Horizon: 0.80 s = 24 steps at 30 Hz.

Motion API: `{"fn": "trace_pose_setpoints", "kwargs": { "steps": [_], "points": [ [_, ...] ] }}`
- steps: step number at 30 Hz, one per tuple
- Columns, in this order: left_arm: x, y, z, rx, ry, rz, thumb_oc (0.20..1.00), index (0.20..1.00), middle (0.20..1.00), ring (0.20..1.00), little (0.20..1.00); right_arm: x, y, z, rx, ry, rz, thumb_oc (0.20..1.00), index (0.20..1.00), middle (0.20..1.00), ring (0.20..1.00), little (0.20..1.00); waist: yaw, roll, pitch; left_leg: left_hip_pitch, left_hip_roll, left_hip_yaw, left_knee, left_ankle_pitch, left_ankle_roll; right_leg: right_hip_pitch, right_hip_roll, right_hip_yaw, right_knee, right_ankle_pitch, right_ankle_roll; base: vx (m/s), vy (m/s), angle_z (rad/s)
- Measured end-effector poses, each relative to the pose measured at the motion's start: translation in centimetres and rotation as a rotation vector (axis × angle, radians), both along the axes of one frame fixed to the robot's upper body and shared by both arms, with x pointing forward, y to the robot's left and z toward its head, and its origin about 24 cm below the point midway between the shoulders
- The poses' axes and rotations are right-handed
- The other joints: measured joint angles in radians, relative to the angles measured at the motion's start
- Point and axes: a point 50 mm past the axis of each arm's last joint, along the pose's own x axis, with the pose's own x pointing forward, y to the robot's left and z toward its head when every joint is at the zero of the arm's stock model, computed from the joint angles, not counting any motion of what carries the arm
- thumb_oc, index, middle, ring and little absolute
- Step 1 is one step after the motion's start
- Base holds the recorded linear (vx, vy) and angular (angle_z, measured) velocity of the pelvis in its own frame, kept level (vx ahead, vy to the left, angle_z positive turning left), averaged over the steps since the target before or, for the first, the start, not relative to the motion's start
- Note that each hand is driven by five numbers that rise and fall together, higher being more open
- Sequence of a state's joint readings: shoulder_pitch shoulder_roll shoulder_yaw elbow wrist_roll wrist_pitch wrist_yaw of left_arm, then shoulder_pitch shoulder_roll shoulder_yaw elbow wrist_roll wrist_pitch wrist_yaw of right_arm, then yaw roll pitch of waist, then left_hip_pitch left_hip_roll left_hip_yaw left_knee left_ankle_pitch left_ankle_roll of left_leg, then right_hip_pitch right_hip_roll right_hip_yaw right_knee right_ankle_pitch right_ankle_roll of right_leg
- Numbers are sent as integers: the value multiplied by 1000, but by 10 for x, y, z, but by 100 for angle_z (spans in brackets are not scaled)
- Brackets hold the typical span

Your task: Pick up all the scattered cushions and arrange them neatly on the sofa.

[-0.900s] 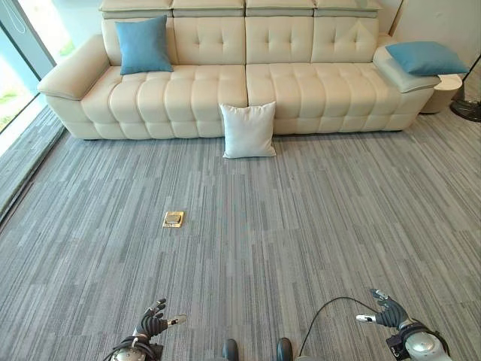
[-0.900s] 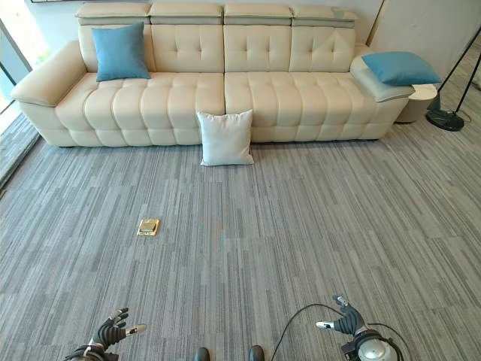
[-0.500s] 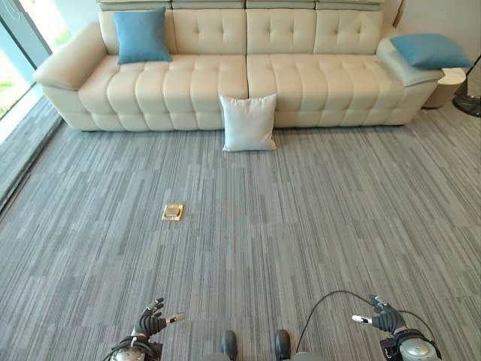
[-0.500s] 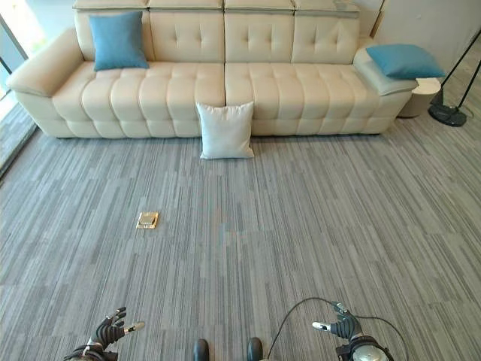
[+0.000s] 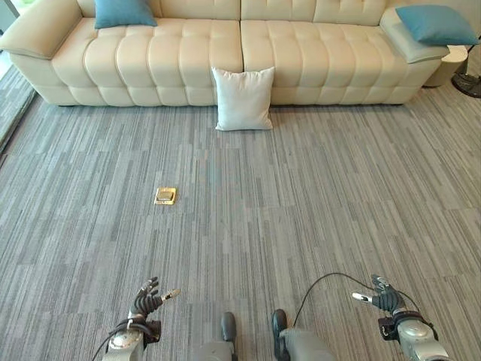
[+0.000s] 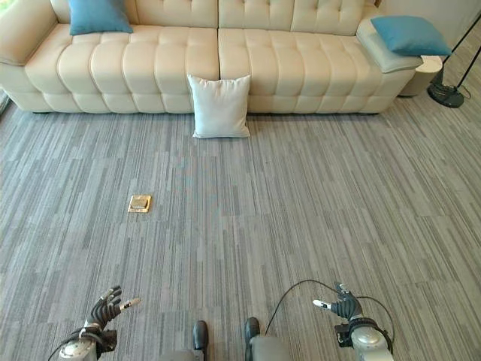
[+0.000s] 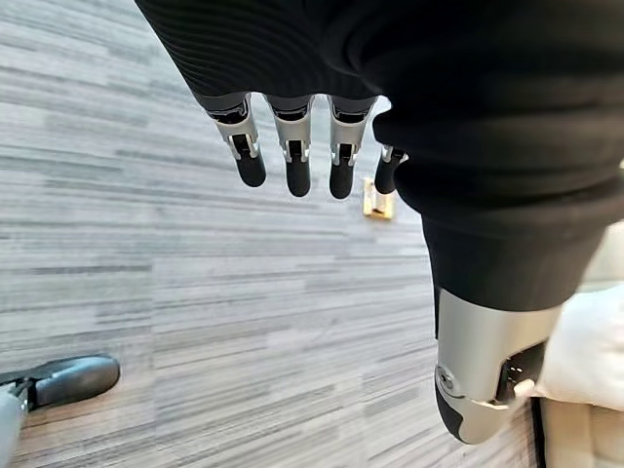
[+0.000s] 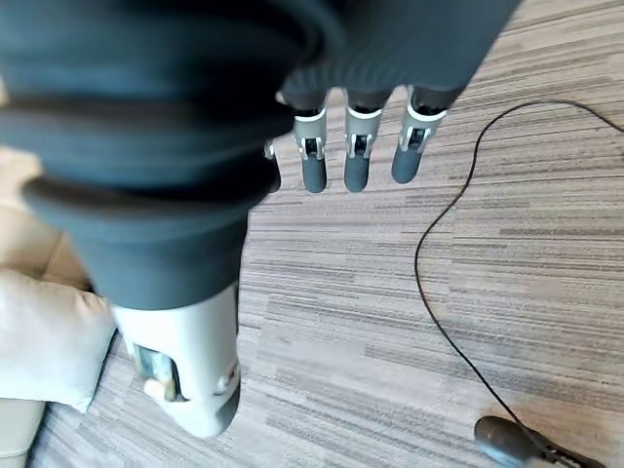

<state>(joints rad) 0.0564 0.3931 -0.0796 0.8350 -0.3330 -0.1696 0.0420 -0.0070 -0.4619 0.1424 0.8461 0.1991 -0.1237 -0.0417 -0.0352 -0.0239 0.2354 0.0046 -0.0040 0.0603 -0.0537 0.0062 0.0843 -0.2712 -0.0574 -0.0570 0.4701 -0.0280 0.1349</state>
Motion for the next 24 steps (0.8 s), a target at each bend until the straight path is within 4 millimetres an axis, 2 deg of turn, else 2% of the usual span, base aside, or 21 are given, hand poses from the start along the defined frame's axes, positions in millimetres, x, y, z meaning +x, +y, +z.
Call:
{"fn": "trace_pose_setpoints", "kwargs": {
  "steps": [1, 2, 4, 5, 7, 9, 11, 12, 13, 14, 15, 16, 17, 18, 19, 20, 21, 22, 23, 24],
  "points": [
    [3, 0, 1, 2, -8, -1, 1000, 1000, 1000, 1000, 1000, -3, 1, -2, 4, 10, 0, 1000, 1000, 1000, 1000, 1000, -5, -5, 4, 7, -13, -12, 1, -14, 7, -41, -4, 3, 32, -37, -5, 342, 4, 31],
    [3, 1, 1, 3, -6, 1, 1000, 1000, 1000, 1000, 1000, -1, 2, -2, 6, 4, 2, 1000, 1000, 1000, 1000, 1000, -3, -8, 9, 15, -14, -16, 3, -9, 15, -44, -3, 1, 2, -50, -13, 476, -40, 19],
    [6, -1, 2, 0, -11, -2, 1000, 1000, 1000, 1000, 1000, -1, 4, -1, 10, -2, 6, 1000, 1000, 1000, 1000, 1000, -16, -6, 21, 15, -19, -25, 9, -31, 16, -78, -7, -45, -131, -47, -10, 390, -46, 17],
    [9, -3, 2, -4, -14, 0, 1000, 1000, 1000, 1000, 1000, 2, 6, 0, 14, -10, 13, 1000, 1000, 1000, 1000, 1000, -18, 1, 27, 14, -18, -33, 22, -40, 22, -84, -3, -67, -257, -22, 8, 294, -45, 17],
    [10, -7, 1, -13, -19, -3, 1000, 1000, 1000, 1000, 1000, 0, 8, -1, 20, -10, 14, 1000, 1000, 1000, 1000, 1000, -45, 0, 31, 38, -30, -59, 31, -76, 18, -121, -14, -87, -399, 42, 16, 432, -87, 38],
    [6, -11, -2, -26, -9, 0, 1000, 1000, 1000, 1000, 1000, -7, 7, -4, 20, 11, 7, 1000, 1000, 1000, 1000, 1000, -58, -2, 33, 93, -35, -76, 33, -118, 1, -126, -23, -114, -466, 70, 16, 464, -146, 34],
    [2, -15, -6, -39, 4, -3, 1000, 1000, 1000, 1000, 1000, -17, 6, -8, 21, 36, -1, 1000, 1000, 1000, 1000, 1000, -73, 0, 25, 137, -27, -122, 44, -182, -24, -110, -36, -113, -413, 70, 10, 462, -195, 64],
    [-3, -17, -9, -47, 16, -5, 1000, 1000, 1000, 1000, 1000, -23, 4, -11, 20, 54, -8, 1000, 1000, 1000, 1000, 1000, -80, 3, 18, 163, -15, -144, 38, -199, -39, -101, -38, -107, -347, 62, -13, 422, -238, 93],
    [-7, -24, -13, -57, 38, -28, 1000, 1000, 1000, 1000, 1000, -34, 1, -14, 14, 85, -18, 1000, 1000, 1000, 1000, 1000, -93, 26, -2, 187, 21, -172, 56, -219, -80, -90, -15, -119, -311, 107, -41, 378, -248, 85],
    [-9, -29, -16, -70, 46, -37, 1000, 1000, 1000, 1000, 1000, -33, 0, -14, 14, 88, -23, 1000, 1000, 1000, 1000, 1000, -95, 51, -10, 169, 48, -175, 145, -231, -120, -71, 9, -140, -293, 123, -66, 330, -218, 72],
    [-8, -30, -15, -73, 44, -41, 1000, 1000, 1000, 1000, 1000, -32, 3, -15, 21, 85, -23, 1000, 1000, 1000, 1000, 1000, -98, 48, -10, 123, 52, -166, 257, -245, -143, -56, 17, -142, -294, 127, -95, 317, -231, 40],
    [-8, -32, -16, -78, 45, -44, 1000, 1000, 1000, 1000, 1000, -22, 4, -10, 20, 53, -5, 1000, 1000, 1000, 1000, 1000, -90, 43, -15, 43, 53, -156, 460, -220, -186, -18, 33, -145, -305, 111, -163, 332, -235, 1],
    [-8, -34, -17, -82, 49, -49, 1000, 1000, 1000, 1000, 1000, -15, 2, -6, 8, 34, -2, 1000, 1000, 1000, 1000, 1000, -82, 47, -17, -11, 59, -156, 607, -200, -207, 1, 43, -150, -306, 117, -194, 389, -284, -22],
    [-9, -36, -18, -82, 59, -58, 1000, 1000, 1000, 1000, 1000, -8, 0, -2, -1, 10, 7, 1000, 1000, 1000, 1000, 1000, -78, 49, -18, -53, 65, -155, 719, -186, -221, 16, 53, -149, -313, 109, -202, 389, -233, -15],
    [-7, -36, -19, -80, 63, -62, 1000, 1000, 1000, 1000, 1000, 0, 1, 4, -3, -21, 15, 1000, 1000, 1000, 1000, 1000, -79, 47, -20, -106, 79, -120, 804, -167, -215, 53, 67, -130, -333, 61, -227, 387, -192, -7],
    [-2, -37, -17, -81, 54, -70, 1000, 1000, 1000, 1000, 1000, 0, 0, 3, -3, -18, 7, 1000, 1000, 1000, 1000, 1000, -80, 40, -19, -127, 105, -69, 833, -172, -206, 67, 72, -137, -343, 81, -242, 359, -118, -14],
    [2, -38, -15, -82, 39, -75, 1000, 1000, 1000, 1000, 1000, 2, 2, 4, 6, -26, 2, 1000, 1000, 1000, 1000, 1000, -68, 27, -21, -143, 116, -18, 796, -167, -199, 86, 74, -135, -353, 81, -243, 390, -98, -1],
    [6, -38, -13, -82, 28, -81, 1000, 1000, 1000, 1000, 1000, 3, 2, 5, 6, -35, 0, 1000, 1000, 1000, 1000, 1000, -73, 23, -21, -181, 109, -12, 768, -170, -199, 119, 75, -128, -374, 50, -245, 421, -69, 11],
    [14, -40, -10, -85, 4, -91, 1000, 1000, 1000, 1000, 1000, 1, 0, 4, 2, -25, -11, 1000, 1000, 1000, 1000, 1000, -65, 3, -12, -208, 102, 22, 687, -175, -191, 168, 73, -125, -419, 39, -242, 408, -27, 26],
    [18, -40, -7, -84, -10, -97, 1000, 1000, 1000, 1000, 1000, 2, 1, 4, 4, -30, -10, 1000, 1000, 1000, 1000, 1000, -51, -17, -3, -238, 83, 53, 547, -163, -178, 212, 71, -119, -468, 43, -227, 425, -5, 6]
  ]
}}
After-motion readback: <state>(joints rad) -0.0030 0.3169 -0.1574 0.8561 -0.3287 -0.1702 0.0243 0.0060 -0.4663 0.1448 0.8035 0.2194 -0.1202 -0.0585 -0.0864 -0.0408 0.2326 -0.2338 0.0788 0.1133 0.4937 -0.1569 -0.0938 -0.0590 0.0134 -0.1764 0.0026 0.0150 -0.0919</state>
